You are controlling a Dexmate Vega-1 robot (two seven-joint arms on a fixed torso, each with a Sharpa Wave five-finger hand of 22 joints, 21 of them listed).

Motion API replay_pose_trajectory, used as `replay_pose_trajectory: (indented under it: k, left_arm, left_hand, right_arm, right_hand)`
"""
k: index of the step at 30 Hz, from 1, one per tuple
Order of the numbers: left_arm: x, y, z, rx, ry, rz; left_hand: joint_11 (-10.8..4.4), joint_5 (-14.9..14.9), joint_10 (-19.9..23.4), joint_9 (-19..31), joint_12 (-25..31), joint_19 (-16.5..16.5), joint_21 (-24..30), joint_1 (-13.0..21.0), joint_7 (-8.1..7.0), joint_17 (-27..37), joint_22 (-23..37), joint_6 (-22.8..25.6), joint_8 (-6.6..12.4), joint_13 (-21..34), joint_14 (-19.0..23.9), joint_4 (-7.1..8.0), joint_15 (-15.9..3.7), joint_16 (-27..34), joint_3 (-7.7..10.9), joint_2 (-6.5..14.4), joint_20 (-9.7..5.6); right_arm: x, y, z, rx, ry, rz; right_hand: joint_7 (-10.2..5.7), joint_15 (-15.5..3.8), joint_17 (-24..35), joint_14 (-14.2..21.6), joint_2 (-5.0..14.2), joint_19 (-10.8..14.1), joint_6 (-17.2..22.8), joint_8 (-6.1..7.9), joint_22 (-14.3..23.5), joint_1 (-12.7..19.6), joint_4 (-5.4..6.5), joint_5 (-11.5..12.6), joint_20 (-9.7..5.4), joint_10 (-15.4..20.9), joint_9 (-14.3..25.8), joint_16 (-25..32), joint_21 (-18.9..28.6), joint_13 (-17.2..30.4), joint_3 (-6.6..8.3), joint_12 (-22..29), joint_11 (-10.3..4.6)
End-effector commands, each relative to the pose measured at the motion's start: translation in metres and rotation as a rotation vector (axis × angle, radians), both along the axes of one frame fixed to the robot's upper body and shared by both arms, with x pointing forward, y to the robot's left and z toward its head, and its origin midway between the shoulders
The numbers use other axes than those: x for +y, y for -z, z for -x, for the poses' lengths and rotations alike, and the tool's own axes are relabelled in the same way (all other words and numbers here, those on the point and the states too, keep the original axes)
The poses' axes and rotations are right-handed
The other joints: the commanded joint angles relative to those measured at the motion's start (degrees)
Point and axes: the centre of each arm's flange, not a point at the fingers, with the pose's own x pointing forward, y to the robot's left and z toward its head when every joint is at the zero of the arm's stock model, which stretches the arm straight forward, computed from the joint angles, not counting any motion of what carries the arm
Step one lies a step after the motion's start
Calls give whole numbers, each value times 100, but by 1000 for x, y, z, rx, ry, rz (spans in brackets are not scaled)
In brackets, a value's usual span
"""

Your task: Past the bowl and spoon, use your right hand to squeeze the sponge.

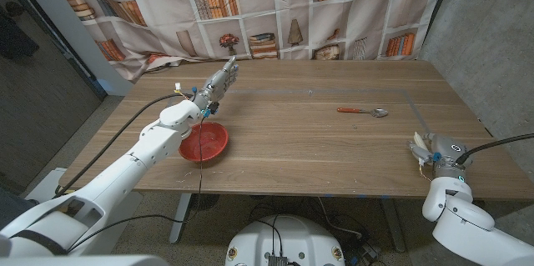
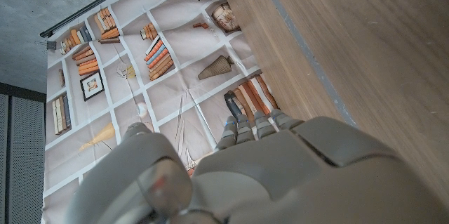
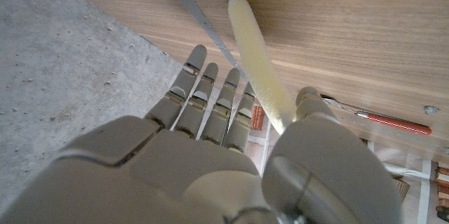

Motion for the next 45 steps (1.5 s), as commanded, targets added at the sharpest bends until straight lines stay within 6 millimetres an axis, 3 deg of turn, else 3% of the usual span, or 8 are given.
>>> replay_pose_trajectory:
  k: [1, 11, 18, 25, 27, 32, 40, 45]
  left_arm:
    - [0, 2, 0, 2, 1, 2]
    - [2, -2, -2, -6, 3, -2]
    - [3, -1, -2, -5, 9, -2]
    - [9, -2, -1, -13, 10, -3]
    - [10, -2, -1, -13, 13, -3]
    - [15, -1, 1, -10, 16, -2]
    - [26, 4, 2, -13, 13, 11]
    - [31, 8, 5, -8, 4, 29]
  left_hand:
    - [-19, -14, 10, 22, 7, -3, 3, 14, 15, 27, 33, 32, -20, 27, -9, 28, -12, 11, -29, 22, 37]
    - [-34, -18, 1, 23, 3, -6, 4, 21, 14, 28, 33, 33, -21, 27, -7, 29, -18, 11, -35, 36, 36]
    - [-18, -20, 7, 23, 6, -8, 5, 23, 16, 28, 33, 36, -21, 27, -7, 30, -15, 12, -39, 41, 37]
    - [-20, -23, 3, 23, 4, -9, 6, 26, 13, 28, 33, 33, -23, 28, -7, 31, -10, 12, -44, 47, 41]
    - [-21, -23, 7, 23, 6, -10, 6, 26, 13, 28, 33, 34, -23, 28, -6, 31, -12, 12, -45, 48, 35]
    - [-23, -26, 1, 23, 4, -17, 5, 29, 16, 28, 33, 26, -27, 28, -14, 31, -11, 9, -51, 54, 31]
    - [-20, -28, 1, 23, 4, -12, 8, 33, 23, 28, 33, 37, -24, 27, -6, 32, -11, 13, -57, 60, 26]
    - [-16, -29, -7, 23, 1, -21, 6, 35, 18, 28, 33, 29, -28, 27, -14, 32, -12, 10, -60, 63, 25]
  right_arm:
    - [0, -2, -2, 28, -67, -13]
    - [2, -1, 1, 6, -103, -32]
    - [8, -9, 8, -57, -99, -24]
    - [18, -30, 17, -187, -160, -39]
    - [21, -36, 19, -229, -170, -49]
    - [31, -52, 22, -316, -209, -69]
    - [38, -72, 22, -458, -349, -215]
    - [43, -88, 14, -567, -448, -309]
  right_hand:
    - [54, 48, -24, -87, -40, -102, -89, 42, 10, -180, 44, 36, 159, -110, -15, -12, -120, 11, -112, 11, 15]
    - [77, 264, -87, -329, -184, -226, -344, 32, 4, -497, 126, 59, 471, -428, -79, -29, -345, 11, -307, -20, 129]
    - [124, 329, -102, -409, -206, -249, -487, 27, 5, -688, 200, 65, 520, -536, -105, -23, -439, 11, -396, -16, 234]
    - [162, 321, -132, -444, -101, 149, -486, 82, 1, -697, 200, 85, 449, -587, -152, -6, -412, 5, -367, 20, 332]
    - [204, 180, -137, -571, -53, 41, -477, 100, -3, -696, 196, 77, 314, -601, -176, -31, -520, 1, -352, 37, 351]
    - [244, 11, -142, -652, 16, -363, -477, 123, 6, -744, 191, 58, -340, -583, -242, 0, -841, -12, -354, 88, 391]
    - [362, 7, -140, -648, 64, -358, -598, 86, 11, -779, 205, 53, -398, -599, -263, 19, -891, -17, -352, 92, 464]
    - [463, -148, -163, -373, 72, -85, -525, 134, 19, -799, 180, 35, -483, -336, -308, 115, -886, -46, -366, 190, 450]
